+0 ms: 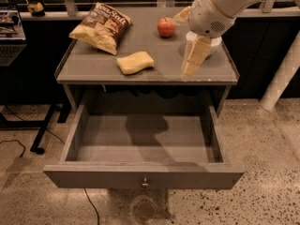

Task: Place sponge into top drawer

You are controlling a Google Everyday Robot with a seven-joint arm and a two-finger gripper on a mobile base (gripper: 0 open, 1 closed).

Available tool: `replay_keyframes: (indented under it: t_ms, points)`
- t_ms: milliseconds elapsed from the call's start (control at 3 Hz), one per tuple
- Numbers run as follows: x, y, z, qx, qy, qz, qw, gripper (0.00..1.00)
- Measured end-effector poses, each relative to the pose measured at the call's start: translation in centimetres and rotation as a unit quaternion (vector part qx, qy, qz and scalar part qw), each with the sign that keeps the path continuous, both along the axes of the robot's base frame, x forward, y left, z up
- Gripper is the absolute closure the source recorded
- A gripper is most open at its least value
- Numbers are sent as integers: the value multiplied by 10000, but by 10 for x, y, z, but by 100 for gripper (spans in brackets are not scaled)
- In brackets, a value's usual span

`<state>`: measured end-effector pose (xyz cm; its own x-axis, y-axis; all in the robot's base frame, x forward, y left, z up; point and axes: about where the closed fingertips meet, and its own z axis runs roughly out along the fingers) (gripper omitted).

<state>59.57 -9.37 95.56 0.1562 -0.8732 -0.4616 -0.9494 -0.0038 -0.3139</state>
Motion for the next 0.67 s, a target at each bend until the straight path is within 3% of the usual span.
replay_keyframes:
  t_ms: [333,667]
  points:
    - [8,-2,-11,30,13,-93,10000,0]
    - [34,2,-26,-31,47,49,10000,0]
